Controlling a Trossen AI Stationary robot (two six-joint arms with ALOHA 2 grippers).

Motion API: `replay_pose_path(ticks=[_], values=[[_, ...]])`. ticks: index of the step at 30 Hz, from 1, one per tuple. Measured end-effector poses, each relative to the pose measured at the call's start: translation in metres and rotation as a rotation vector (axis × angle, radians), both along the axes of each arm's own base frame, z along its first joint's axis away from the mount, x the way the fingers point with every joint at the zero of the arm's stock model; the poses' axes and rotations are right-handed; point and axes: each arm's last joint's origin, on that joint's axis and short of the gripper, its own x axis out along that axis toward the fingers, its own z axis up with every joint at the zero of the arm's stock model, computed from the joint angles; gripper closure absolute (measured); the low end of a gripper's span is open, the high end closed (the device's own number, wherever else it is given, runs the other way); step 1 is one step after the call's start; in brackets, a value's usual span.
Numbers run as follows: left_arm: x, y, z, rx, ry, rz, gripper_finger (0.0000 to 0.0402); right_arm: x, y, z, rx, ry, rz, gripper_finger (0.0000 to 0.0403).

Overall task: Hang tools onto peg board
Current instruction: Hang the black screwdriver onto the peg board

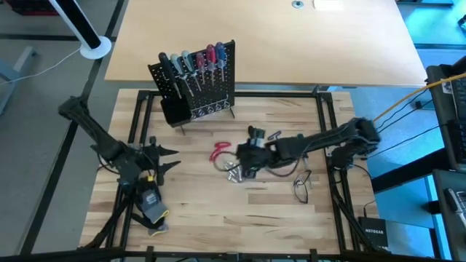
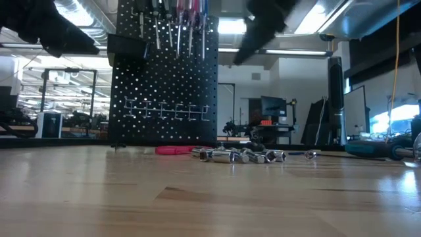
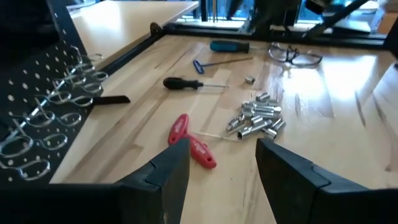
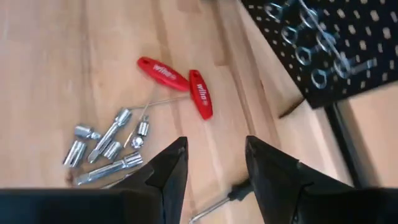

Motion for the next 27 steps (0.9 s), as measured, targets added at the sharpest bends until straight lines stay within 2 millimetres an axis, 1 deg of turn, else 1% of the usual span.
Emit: replay_pose_path(ticks=[4, 6, 8, 13, 16, 23, 27], values=[[0.008, -0.007, -0.008, -0.006, 0.028, 0.015, 0.0229, -0.033, -0.016, -0.016, 0.061, -0.138, -0.078, 0.0242], [0.012, -0.011, -0.013, -0.01, 0.038, 0.023, 0.0229, -0.045, -0.023, -0.026, 0.091, -0.2, -0.115, 0.0242], [0.017, -0.014, -0.017, -0.012, 0.047, 0.034, 0.0229, -0.052, -0.027, -0.037, 0.115, -0.258, -0.151, 0.0242], [0.034, -0.02, -0.029, -0.023, 0.051, 0.07, 0.0229, -0.057, -0.036, -0.061, 0.132, -0.366, -0.233, 0.0242], [0.045, -0.023, -0.037, -0.024, 0.062, 0.086, 0.0229, -0.058, -0.043, -0.071, 0.12, -0.39, -0.29, 0.0242], [0.061, -0.02, -0.053, 0.015, 0.169, 0.109, 0.0229, -0.059, -0.059, -0.073, 0.163, -0.415, -0.389, 0.0242], [0.064, -0.018, -0.057, -0.001, 0.207, 0.094, 0.0229, -0.062, -0.064, -0.078, 0.237, -0.372, -0.416, 0.0242]])
